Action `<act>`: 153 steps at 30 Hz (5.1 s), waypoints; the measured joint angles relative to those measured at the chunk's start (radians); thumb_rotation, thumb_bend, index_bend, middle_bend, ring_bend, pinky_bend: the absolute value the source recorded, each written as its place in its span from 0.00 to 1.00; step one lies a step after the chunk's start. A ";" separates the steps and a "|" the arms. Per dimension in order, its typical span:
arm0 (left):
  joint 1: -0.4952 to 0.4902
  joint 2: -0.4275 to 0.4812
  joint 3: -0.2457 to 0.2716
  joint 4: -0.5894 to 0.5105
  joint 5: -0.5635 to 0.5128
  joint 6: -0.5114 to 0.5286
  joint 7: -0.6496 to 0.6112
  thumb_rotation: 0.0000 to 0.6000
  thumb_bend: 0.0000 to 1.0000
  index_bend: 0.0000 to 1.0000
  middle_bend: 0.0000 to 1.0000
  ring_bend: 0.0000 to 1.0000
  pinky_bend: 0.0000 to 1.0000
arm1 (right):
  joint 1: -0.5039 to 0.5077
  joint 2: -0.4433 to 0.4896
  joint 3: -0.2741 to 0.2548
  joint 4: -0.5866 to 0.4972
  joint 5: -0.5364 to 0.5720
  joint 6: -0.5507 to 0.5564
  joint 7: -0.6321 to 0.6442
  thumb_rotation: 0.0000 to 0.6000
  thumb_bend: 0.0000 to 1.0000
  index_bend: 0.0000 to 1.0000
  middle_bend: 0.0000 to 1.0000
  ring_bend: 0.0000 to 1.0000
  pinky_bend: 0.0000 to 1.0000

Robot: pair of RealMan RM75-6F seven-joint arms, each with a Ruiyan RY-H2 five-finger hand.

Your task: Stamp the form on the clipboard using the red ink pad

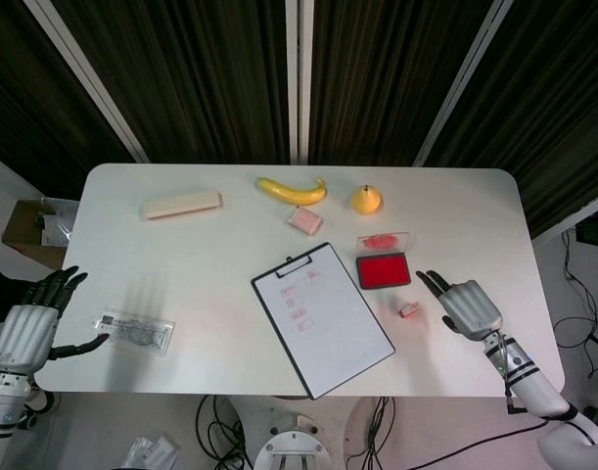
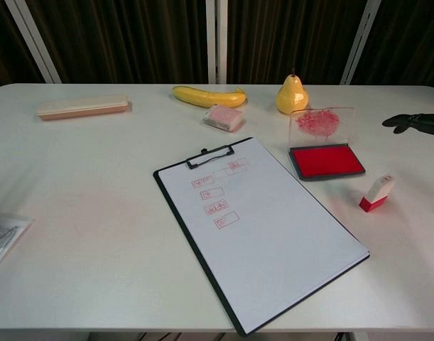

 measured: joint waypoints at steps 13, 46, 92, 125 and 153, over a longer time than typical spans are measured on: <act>-0.004 -0.001 0.001 0.005 -0.005 -0.003 -0.004 0.32 0.06 0.11 0.08 0.09 0.18 | 0.050 -0.126 -0.017 0.101 0.012 -0.024 0.049 1.00 0.17 0.38 0.36 0.68 0.88; -0.003 0.001 0.006 0.022 -0.019 -0.009 -0.027 0.33 0.06 0.11 0.08 0.09 0.18 | 0.075 -0.208 -0.031 0.151 0.081 -0.003 -0.006 1.00 0.32 0.59 0.43 0.72 0.88; 0.001 0.006 0.007 0.069 -0.037 -0.017 -0.106 0.39 0.06 0.11 0.08 0.09 0.18 | 0.352 -0.253 0.135 0.232 0.452 -0.358 -0.081 1.00 0.40 0.68 0.57 0.73 0.88; 0.007 0.017 0.004 0.033 -0.035 -0.002 -0.079 0.40 0.06 0.11 0.08 0.09 0.18 | 0.322 -0.039 0.119 -0.222 0.247 -0.146 -0.017 1.00 0.40 0.71 0.59 0.74 0.88; 0.007 0.007 -0.005 0.063 -0.061 -0.019 -0.093 0.39 0.06 0.11 0.08 0.09 0.18 | 0.504 -0.223 -0.028 -0.096 -0.052 -0.252 0.093 1.00 0.39 0.71 0.60 0.74 0.88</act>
